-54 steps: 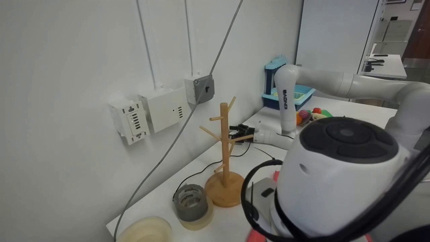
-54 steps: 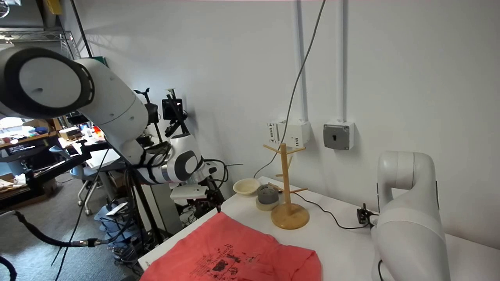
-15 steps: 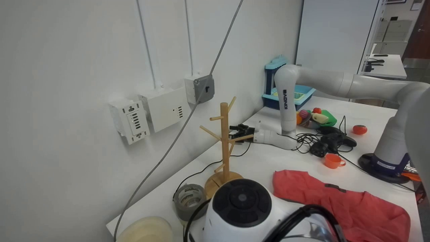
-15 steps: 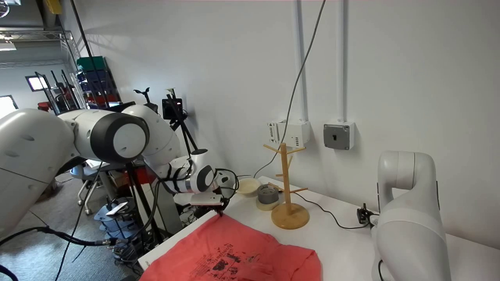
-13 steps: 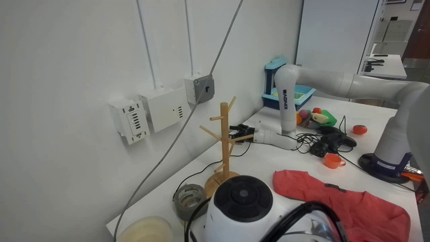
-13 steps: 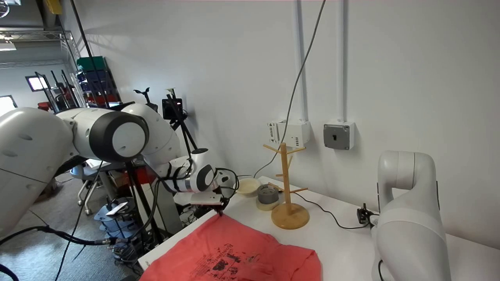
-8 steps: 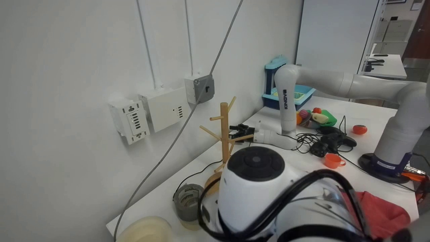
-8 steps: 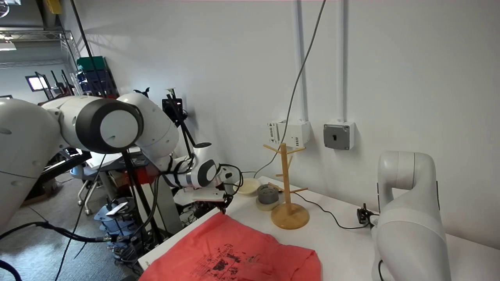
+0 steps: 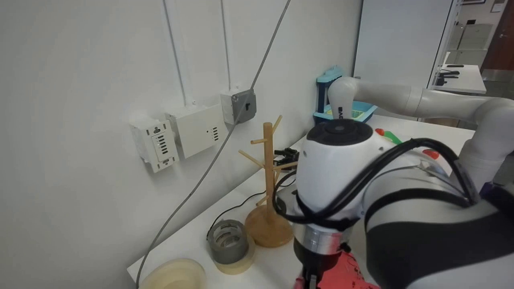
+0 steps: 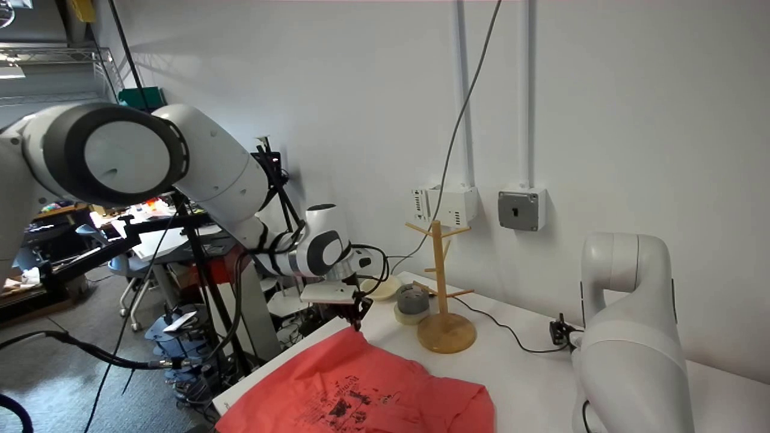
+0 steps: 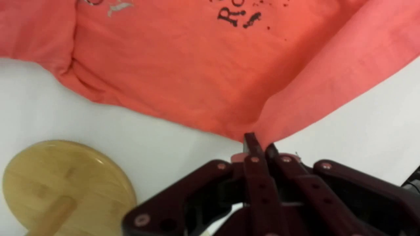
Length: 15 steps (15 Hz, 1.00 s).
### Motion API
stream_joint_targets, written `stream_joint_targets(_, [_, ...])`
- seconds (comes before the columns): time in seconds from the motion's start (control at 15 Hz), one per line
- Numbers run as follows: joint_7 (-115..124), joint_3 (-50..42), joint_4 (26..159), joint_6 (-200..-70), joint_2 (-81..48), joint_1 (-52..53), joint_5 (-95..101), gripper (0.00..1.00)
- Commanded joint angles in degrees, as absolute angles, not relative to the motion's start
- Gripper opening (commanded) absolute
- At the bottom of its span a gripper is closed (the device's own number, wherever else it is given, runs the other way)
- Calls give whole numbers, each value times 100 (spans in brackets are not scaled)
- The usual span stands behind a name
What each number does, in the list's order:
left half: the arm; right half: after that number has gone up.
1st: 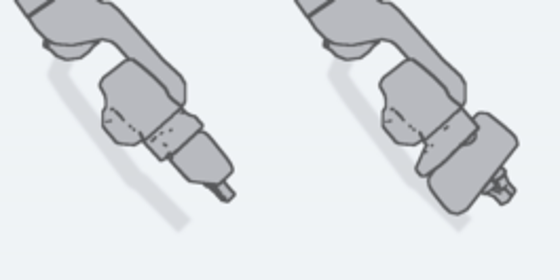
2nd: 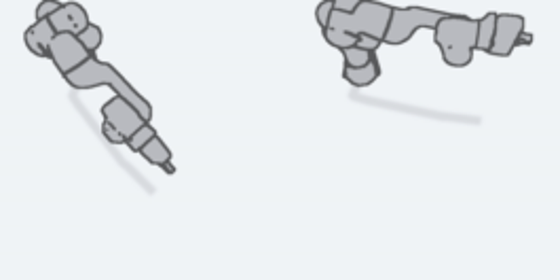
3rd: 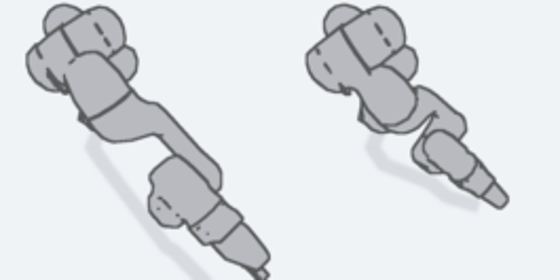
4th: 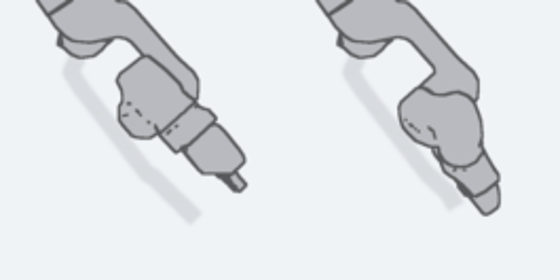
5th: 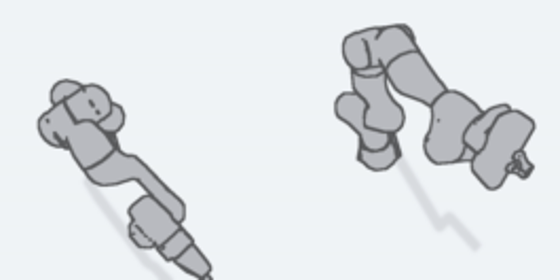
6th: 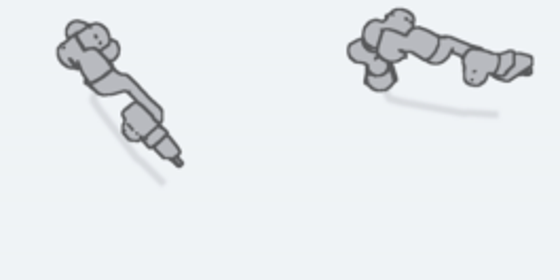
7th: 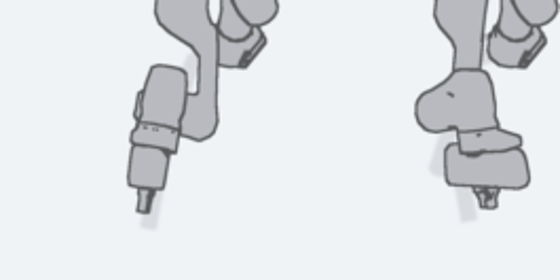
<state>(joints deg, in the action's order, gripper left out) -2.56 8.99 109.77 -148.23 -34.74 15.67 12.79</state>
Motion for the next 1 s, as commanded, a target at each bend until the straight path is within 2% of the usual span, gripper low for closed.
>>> stream_joint_targets(0.0, [-194,646,11624,-14603,-2794,1512,1360,1])
stream_joint_targets(0.6, [896,-357,12243,-14238,-2097,1717,2956,1])
stream_joint_targets(0.93, [1647,-556,12226,-13810,-2026,1667,4053,1])
